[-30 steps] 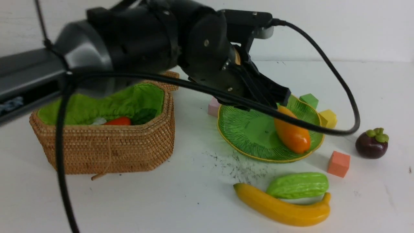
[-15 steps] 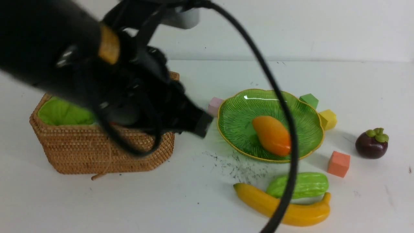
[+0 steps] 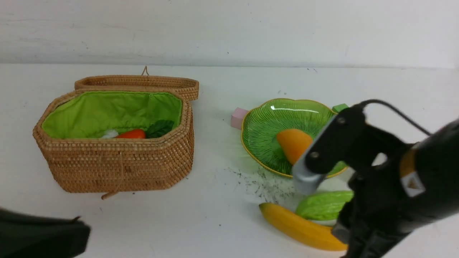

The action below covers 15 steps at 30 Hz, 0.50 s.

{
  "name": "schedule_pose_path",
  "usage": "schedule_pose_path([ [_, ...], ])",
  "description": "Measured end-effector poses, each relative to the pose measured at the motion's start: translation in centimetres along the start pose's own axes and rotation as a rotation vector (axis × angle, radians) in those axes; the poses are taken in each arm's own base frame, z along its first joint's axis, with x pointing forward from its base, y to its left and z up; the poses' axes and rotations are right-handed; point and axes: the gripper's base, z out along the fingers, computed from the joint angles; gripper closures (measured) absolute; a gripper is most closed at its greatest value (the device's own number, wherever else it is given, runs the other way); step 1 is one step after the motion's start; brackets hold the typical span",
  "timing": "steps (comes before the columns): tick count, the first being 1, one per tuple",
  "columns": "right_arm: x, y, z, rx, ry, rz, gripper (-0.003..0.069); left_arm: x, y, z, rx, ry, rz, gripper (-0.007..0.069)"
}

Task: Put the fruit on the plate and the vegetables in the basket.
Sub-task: Use the right arm to grab a banana and put it into the right plate

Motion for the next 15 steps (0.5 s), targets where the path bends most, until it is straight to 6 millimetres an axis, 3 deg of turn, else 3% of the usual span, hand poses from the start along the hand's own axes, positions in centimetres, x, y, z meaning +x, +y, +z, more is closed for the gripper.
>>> schedule_pose_path([
  [3, -0.9, -0.8, 2.7, -0.022, 0.035, 0.003, 0.0424, 1.8, 0.3, -1.8, 0.017, -0.074, 0.007, 0.0638],
  [9, -1.2, -4.4, 8.3, -0.110, 0.105, 0.097, 0.0421, 4.6, 0.9, -3.7, 0.044, -0.185, 0.013, 0.0638],
  [15, -1.1, -6.9, 11.8, -0.120, 0.088, 0.142, 0.0379, 4.8, 1.0, -4.7, 0.072, -0.292, 0.017, 0.0638],
])
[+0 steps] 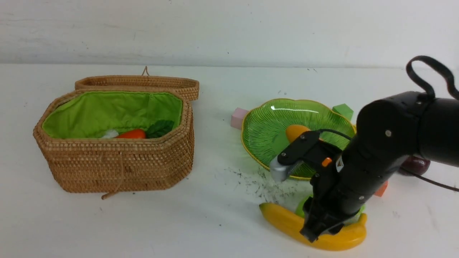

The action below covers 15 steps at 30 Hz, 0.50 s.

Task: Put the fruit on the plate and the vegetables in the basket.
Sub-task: Use the right arm to grab a banana and put it into the right plate

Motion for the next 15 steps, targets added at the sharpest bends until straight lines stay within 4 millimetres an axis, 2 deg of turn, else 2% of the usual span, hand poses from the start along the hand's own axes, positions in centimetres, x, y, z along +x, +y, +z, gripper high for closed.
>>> schedule_pose_path([
  [7, -0.4, -0.8, 2.6, 0.026, 0.009, -0.058, 0.0271, -0.7, -0.1, 0.0, 0.018, -0.089, -0.002, 0.0638],
  [15, -0.4, -1.3, 4.6, 0.033, 0.040, -0.079, 0.0246, -0.8, -0.2, 0.0, 0.026, -0.101, -0.009, 0.0638],
])
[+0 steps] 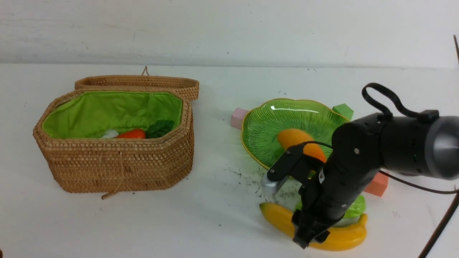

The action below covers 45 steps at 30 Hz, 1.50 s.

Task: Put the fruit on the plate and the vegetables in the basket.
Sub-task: Use the right arm to grab a banana and put it into the right plate

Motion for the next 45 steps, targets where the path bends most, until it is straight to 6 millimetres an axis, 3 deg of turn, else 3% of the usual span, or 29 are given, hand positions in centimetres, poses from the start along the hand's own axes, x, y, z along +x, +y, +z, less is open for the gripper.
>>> schedule_pose_path([
  [8, 0.2, 0.1, 1.8, -0.033, 0.048, 0.018, 0.0274, 0.1, 0.0, 0.0, -0.001, 0.016, -0.003, 0.0638],
  [12, 0.2, 0.1, 1.8, -0.037, 0.050, 0.020, 0.0347, 0.2, 0.0, 0.0, -0.001, 0.018, -0.004, 0.0638],
  [19, 0.4, 0.7, 1.1, -0.104, 0.095, 0.055, 0.0347, 0.2, 0.0, 0.0, 0.000, 0.019, -0.005, 0.0638],
  [22, -0.1, 1.4, -0.9, -0.176, 0.079, 0.123, 0.0347, 0.2, 0.0, 0.0, 0.000, 0.020, -0.005, 0.0638],
  [27, -2.4, 2.2, -7.8, -0.247, -0.066, 0.233, 0.0347, 0.2, 0.1, 0.0, -0.008, 0.018, 0.006, 0.0638],
  [31, -4.6, 1.1, -11.6, -0.147, -0.201, 0.221, 0.0347, 0.2, 0.1, 0.0, -0.012, 0.017, 0.012, 0.0638],
  [33, -5.8, 0.0, -12.3, -0.056, -0.265, 0.195, 0.0347, 0.2, 0.1, 0.0, -0.013, 0.017, 0.013, 0.0638],
  [35, -7.0, -1.5, -12.4, 0.023, -0.320, 0.187, 0.0347, 0.2, 0.1, 0.0, -0.013, 0.017, 0.013, 0.0638],
  [40, -9.4, -6.6, -8.1, 0.157, -0.349, 0.254, 0.0347, 0.2, 0.1, 0.0, -0.013, 0.017, 0.013, 0.0637],
  [43, -9.9, -8.9, -5.4, 0.173, -0.338, 0.306, 0.0347, 0.2, 0.1, 0.0, -0.013, 0.017, 0.013, 0.0637],
  [45, -10.2, -9.9, -4.6, 0.181, -0.345, 0.328, 0.0347, 0.2, 0.1, 0.0, -0.013, 0.018, 0.013, 0.0637],
])
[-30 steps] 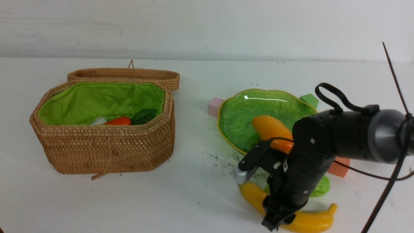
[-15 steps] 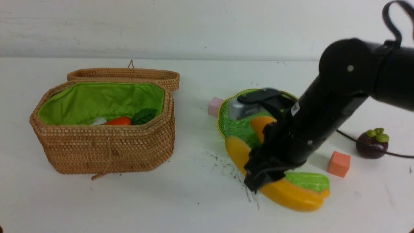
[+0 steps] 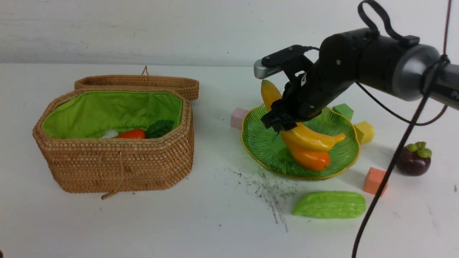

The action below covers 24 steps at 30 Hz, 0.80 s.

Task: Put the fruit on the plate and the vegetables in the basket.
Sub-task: Use the right arm to grab a banana and put it into the right plate

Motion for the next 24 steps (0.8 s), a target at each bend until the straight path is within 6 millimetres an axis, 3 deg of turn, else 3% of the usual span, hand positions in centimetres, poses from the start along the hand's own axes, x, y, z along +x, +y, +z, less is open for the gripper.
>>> schedule_pose_path([
  [6, -0.2, -1.6, 1.2, 0.027, -0.014, 0.089, 0.0347, 0.2, 0.0, 0.0, -0.004, 0.022, 0.000, 0.0634],
  [11, -0.1, -1.7, 1.4, 0.028, -0.007, 0.137, 0.0323, 0.4, 0.1, 0.0, -0.007, 0.039, 0.000, 0.0633],
  [19, 0.1, -2.2, 1.4, 0.083, 0.016, 0.158, 0.0102, 0.5, 0.1, 0.0, -0.010, 0.053, 0.000, 0.0633],
  [24, 0.1, -2.4, 0.0, 0.114, 0.041, 0.131, 0.0081, 0.5, 0.0, 0.0, -0.006, 0.057, -0.006, 0.0633],
])
